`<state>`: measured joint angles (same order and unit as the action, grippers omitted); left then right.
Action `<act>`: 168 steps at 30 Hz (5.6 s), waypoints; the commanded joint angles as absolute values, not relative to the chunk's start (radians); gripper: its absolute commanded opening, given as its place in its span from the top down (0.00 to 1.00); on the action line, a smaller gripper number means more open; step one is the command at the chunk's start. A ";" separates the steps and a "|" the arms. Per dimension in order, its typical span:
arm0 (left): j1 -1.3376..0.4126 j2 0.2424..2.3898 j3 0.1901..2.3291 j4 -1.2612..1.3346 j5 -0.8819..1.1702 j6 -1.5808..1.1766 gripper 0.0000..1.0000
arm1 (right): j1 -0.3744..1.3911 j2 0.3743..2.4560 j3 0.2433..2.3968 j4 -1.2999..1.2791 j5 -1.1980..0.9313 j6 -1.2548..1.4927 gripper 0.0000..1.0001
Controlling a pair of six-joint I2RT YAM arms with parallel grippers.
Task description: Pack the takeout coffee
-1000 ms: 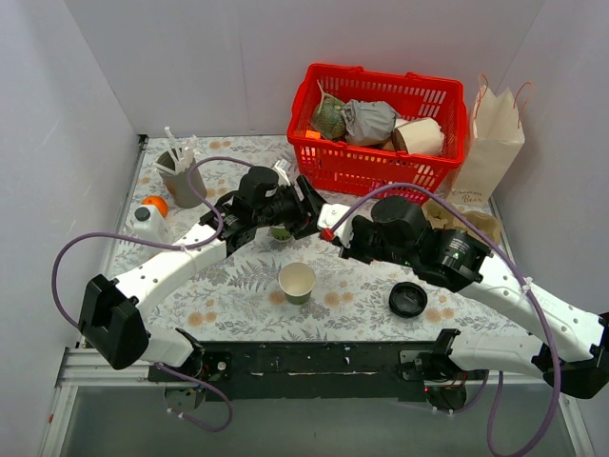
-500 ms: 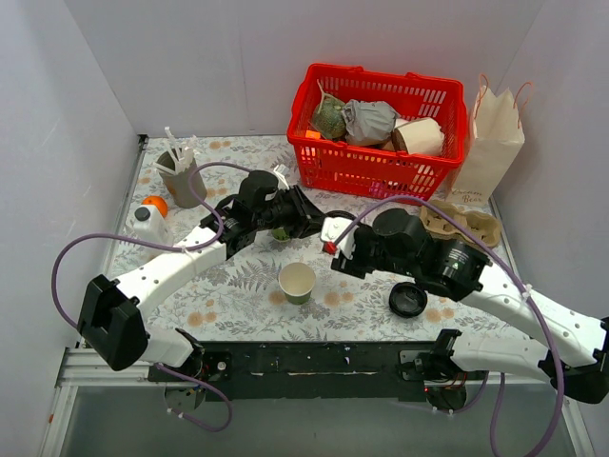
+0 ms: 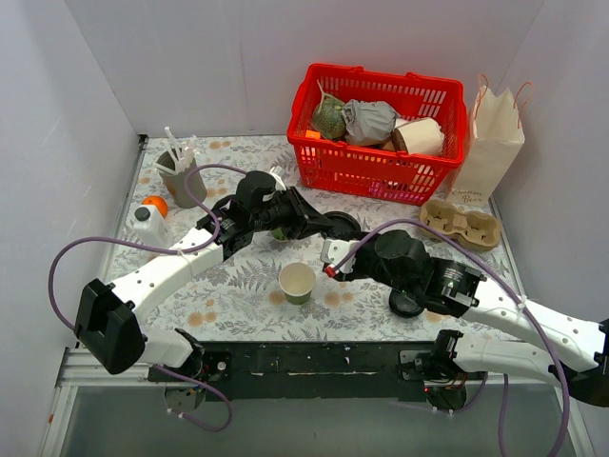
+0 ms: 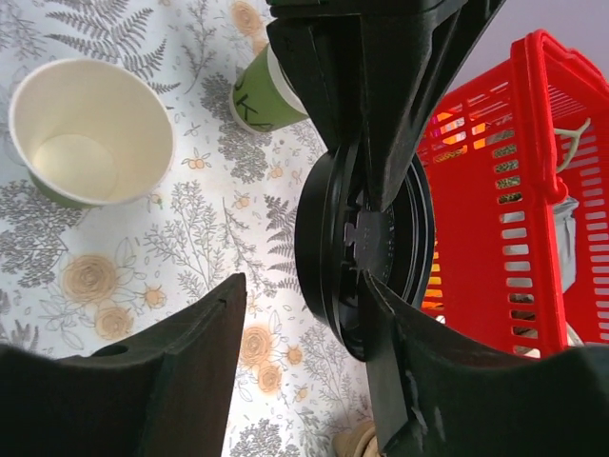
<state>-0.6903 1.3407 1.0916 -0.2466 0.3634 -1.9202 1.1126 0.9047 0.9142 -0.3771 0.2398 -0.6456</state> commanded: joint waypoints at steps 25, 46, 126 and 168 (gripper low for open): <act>-0.690 1.089 1.164 -0.487 0.110 -1.697 0.02 | 1.161 0.884 0.960 -0.295 0.106 -0.117 0.76; -0.689 0.778 0.733 -0.654 0.039 -1.749 0.02 | 0.833 1.051 0.783 0.098 -0.457 0.666 0.73; -0.686 0.887 0.488 -0.193 0.189 -1.861 0.09 | 0.779 1.350 0.770 0.084 -0.509 0.630 0.41; -0.684 0.847 0.434 -0.210 0.172 -1.847 0.36 | 0.848 1.313 0.885 -0.132 -0.406 0.552 0.25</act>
<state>-0.6891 0.8536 0.4488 -0.2199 0.1650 -1.8656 0.8448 1.3193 0.8501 -0.1654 -0.3714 0.5308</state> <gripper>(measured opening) 0.650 0.767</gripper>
